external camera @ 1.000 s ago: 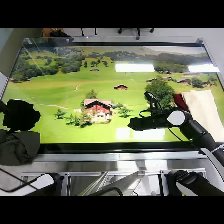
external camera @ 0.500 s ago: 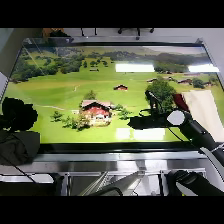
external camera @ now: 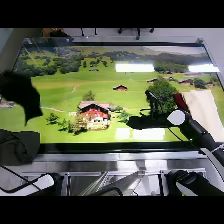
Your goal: Fold the shirts.
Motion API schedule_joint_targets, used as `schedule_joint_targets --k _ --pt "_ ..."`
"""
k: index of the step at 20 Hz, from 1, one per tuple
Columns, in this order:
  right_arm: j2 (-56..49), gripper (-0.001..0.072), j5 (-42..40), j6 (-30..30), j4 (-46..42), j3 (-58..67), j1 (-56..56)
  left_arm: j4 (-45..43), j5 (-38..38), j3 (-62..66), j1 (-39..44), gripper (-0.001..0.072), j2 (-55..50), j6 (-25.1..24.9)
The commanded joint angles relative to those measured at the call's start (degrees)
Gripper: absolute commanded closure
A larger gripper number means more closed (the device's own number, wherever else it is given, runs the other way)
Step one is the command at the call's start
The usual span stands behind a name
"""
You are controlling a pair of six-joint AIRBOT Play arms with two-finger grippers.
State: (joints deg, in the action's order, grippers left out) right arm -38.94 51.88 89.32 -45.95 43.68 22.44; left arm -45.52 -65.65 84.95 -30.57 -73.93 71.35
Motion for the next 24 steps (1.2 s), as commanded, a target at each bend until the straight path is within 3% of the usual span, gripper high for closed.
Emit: schedule_joint_targets --k 1,4,7,13,14,15,16,17,21,24 --pt "0.0 0.0683 -0.3 0.2 4.0 0.0 0.0 8.9 -0.8 3.7 15.0 0.0693 7.4 -1.9" --pt "0.0 0.0683 -0.6 -2.2 3.8 0.0 -0.3 1.0 0.8 1.6 32.1 0.0693 7.8 0.6" --pt "0.5 0.0682 -0.6 -7.7 3.8 0.2 -0.3 -9.1 7.8 -4.3 44.7 0.0693 6.3 5.0" --pt "5.5 0.0673 -0.4 -8.2 3.8 3.0 -7.6 -10.3 15.8 -12.1 53.3 0.0692 -5.2 5.2" --pt "6.2 0.0564 -0.3 -8.4 3.7 3.0 -9.6 -10.3 16.4 -12.3 53.5 0.0688 -7.4 5.2" --pt "6.4 0.0407 0.2 -9.0 3.7 3.0 -11.3 -10.3 15.3 -11.6 53.3 0.0522 -9.6 5.2" --pt "6.4 0.0386 1.2 -9.7 3.8 3.0 -12.8 -10.3 12.8 -10.3 52.6 -0.0010 -11.2 5.2" --pt "6.3 0.0385 2.3 -10.2 3.7 3.0 -13.8 -10.3 9.0 -8.2 51.3 0.0024 -12.4 5.7" --pt "2.2 0.0384 6.6 -11.8 3.6 3.0 -15.5 -10.3 -8.7 -1.2 43.7 0.0026 -13.1 5.9" --pt "-3.3 0.0384 7.6 -14.6 4.3 3.0 -15.5 -10.5 -16.2 -8.6 39.9 0.0027 -9.4 5.9"
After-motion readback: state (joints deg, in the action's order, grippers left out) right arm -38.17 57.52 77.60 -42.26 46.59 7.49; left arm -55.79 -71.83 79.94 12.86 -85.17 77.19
